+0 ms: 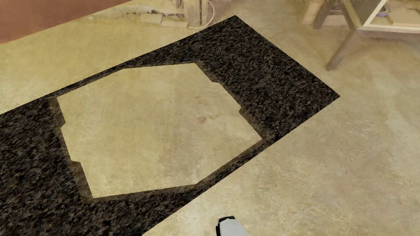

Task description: Go to the counter

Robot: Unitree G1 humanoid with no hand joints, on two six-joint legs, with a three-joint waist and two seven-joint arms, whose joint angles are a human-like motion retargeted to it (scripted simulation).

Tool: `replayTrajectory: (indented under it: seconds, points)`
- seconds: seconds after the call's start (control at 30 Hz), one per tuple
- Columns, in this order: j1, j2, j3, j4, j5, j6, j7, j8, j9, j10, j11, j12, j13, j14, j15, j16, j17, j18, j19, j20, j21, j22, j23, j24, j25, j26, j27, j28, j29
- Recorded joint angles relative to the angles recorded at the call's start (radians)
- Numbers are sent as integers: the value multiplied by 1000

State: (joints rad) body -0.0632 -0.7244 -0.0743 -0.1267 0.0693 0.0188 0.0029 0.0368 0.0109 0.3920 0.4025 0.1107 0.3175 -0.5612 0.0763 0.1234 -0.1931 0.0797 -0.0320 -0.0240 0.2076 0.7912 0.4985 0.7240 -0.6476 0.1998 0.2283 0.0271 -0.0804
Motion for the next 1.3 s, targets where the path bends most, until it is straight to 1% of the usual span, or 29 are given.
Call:
replayTrajectory:
  seconds: [0.07, 0.1, 0.13, 0.17, 0.2, 0.23, 0.27, 0.33, 0.4, 0.43, 0.47, 0.53, 0.57, 0.6, 0.63, 0.67, 0.73, 0.8, 0.87, 0.9, 0.97, 1.03, 1.07, 1.13, 1.17, 1.2, 1.23, 1.27, 1.3]
  points:
    - [-37, 21, 7, 24, -29, 15, -58, -61, 8, 196, 102, 32, -25, 76, -108, 4, 37, -40, -18, -13, -2, 0, 171, -20, 21, 15, 67, 4, 18]
    - [-79, 45, 12, 26, -55, 22, -73, -88, 13, 337, 157, 52, -75, 195, -172, -7, 56, -112, -10, -5, 2, 5, 294, -28, 40, 33, 147, 4, 46]
    - [-141, 83, 18, 19, -86, 26, -115, -127, 16, 495, 183, 63, -131, 330, -225, -10, 63, -279, -9, -17, 47, 11, 426, -24, 26, 41, 218, -6, 126]
    - [-216, 136, 22, -1, -117, 29, -152, -175, 18, 659, 185, 59, -180, 436, -268, 7, 57, -325, -10, -56, 155, 18, 526, -2, -41, 40, 223, -49, 261]
    - [-290, 193, 27, -6, -145, 33, -166, -225, 19, 803, 188, 51, -215, 481, -310, 33, 38, -328, -9, -102, 261, 13, 568, 25, -118, 24, 192, -110, 370]
    - [-365, 256, 36, 26, -161, 38, -170, -271, 20, 901, 183, 50, -238, 450, -345, 46, 17, -332, -3, -105, 303, -13, 552, 22, -154, 13, 170, -142, 377]
    - [-441, 320, 48, 85, -168, 42, -132, -312, 20, 950, 168, 64, -252, 445, -374, 42, -1, -289, 5, -68, 296, -58, 507, -12, -158, 7, 163, -125, 292]
    - [-569, 441, 79, 170, -157, 47, -50, -378, 15, 900, 126, 119, -261, 416, -423, 19, -21, -203, 19, 22, 195, -151, 420, -103, -73, -41, 119, -24, 55]
    - [-641, 549, 107, 174, -136, 45, -5, -413, 9, 687, 93, 175, -301, 364, -476, 7, -48, -203, 36, 74, 125, -214, 331, -158, 12, -72, 91, 60, 11]
    - [-651, 601, 119, 178, -128, 41, 30, -421, 6, 524, 73, 208, -333, 363, -500, 0, -68, -182, 47, 91, 121, -239, 288, -162, 21, -68, 85, 75, 11]
    - [-641, 653, 131, 177, -119, 34, 64, -420, 2, 321, 41, 226, -372, 391, -517, -18, -99, -156, 59, 118, 122, -246, 239, -170, 17, -57, 78, 83, 16]
    - [-570, 743, 156, 159, -118, 18, 71, -391, -9, -108, -12, 260, -458, 474, -535, -72, -141, -246, 99, 185, 142, -219, 166, -188, -9, -15, 76, 91, 9]
    - [-540, 785, 165, 168, -126, 12, 112, -373, -13, -179, -17, 273, -492, 533, -529, -100, -155, -210, 119, 211, 153, -179, 139, -188, -16, 17, 75, 91, 9]
    - [-517, 818, 173, 169, -147, 5, 146, -344, -14, -134, 4, 281, -514, 621, -499, -127, -164, -97, 146, 221, 159, -120, 117, -178, -16, 52, 72, 82, 8]
    - [-507, 831, 179, 155, -184, -4, 163, -305, -11, -57, 64, 280, -522, 585, -444, -153, -168, -12, 171, 221, 150, -45, 100, -161, -5, 91, 75, 59, -1]
    - [-490, 809, 181, 141, -218, -17, 174, -256, -4, 20, 183, 265, -506, 504, -335, -165, -154, -1, 193, 203, 114, 41, 91, -129, 26, 135, 81, 9, -25]
    - [-416, 689, 176, 126, -258, -37, 196, -151, 7, 74, 486, 238, -456, 392, -81, -168, -88, -13, 174, 144, 58, 137, 102, -42, 93, 165, 103, -129, -77]
    - [-306, 511, 163, 99, -328, -56, 242, -75, 18, 32, 779, 239, -457, 336, -64, -193, -77, -4, 163, 180, 157, 99, 146, -44, 66, 97, 108, -177, -7]
    - [-209, 345, 142, 72, -358, -79, 245, -54, 26, -2, 936, 201, -409, 287, -107, -190, -68, -10, 101, 250, 236, 44, 176, -60, 23, 60, 84, -69, 83]
    - [-178, 267, 128, 64, -361, -87, 233, -67, 27, -3, 952, 167, -362, 260, -131, -169, -50, -17, 87, 242, 229, 29, 192, -16, 26, 57, 87, 0, 97]
    - [-137, 137, 99, 54, -337, -95, 198, -124, 23, 10, 857, 86, -263, 203, -185, -129, -11, -29, 45, 228, 168, -2, 248, 26, 63, 47, 119, 67, 91]
    - [-101, 61, 73, 44, -278, -97, 157, -172, 15, 29, 609, 3, -168, 137, -205, -83, 9, -39, 27, 216, 89, -22, 311, 9, 119, -3, 168, 45, 80]
    - [-77, 49, 63, 41, -238, -96, 136, -179, 8, 23, 422, -33, -133, 108, -181, -61, 11, -47, 37, 202, 75, -39, 352, 11, 131, -30, 186, 32, 79]
    - [-14, 94, 49, 40, -168, -93, 96, -168, -12, -13, -35, -96, -62, 65, -76, -17, 4, -70, 129, 159, 87, -77, 408, 21, 118, -62, 202, 27, 119]
    - [20, 128, 43, 48, -152, -89, 74, -164, -21, -26, -159, -115, -25, 56, -18, 1, 6, -85, 102, 139, 83, -99, 421, 21, 116, -74, 210, 34, 140]
    - [41, 139, 38, 66, -141, -84, 51, -185, -27, -3, -123, -125, 8, 48, 32, 16, 17, -100, -47, 130, 69, -123, 427, 10, 122, -83, 214, 44, 146]
    - [38, 153, 34, 95, -129, -73, 35, -209, -27, 77, -72, -120, 22, 75, -14, 24, 34, -118, -81, 142, 56, -153, 439, -14, 129, -87, 214, 56, 137]
    - [4, 168, 30, 123, -115, -57, 27, -218, -21, 211, -13, -93, 13, 152, -77, 8, 45, -135, -68, 179, 51, -177, 462, -52, 126, -88, 224, 94, 123]
    - [-49, 185, 27, 142, -112, -46, 9, -229, -16, 368, 49, -61, -5, 289, -138, -22, 50, -210, -61, 211, 64, -183, 480, -90, 109, -81, 236, 133, 139]
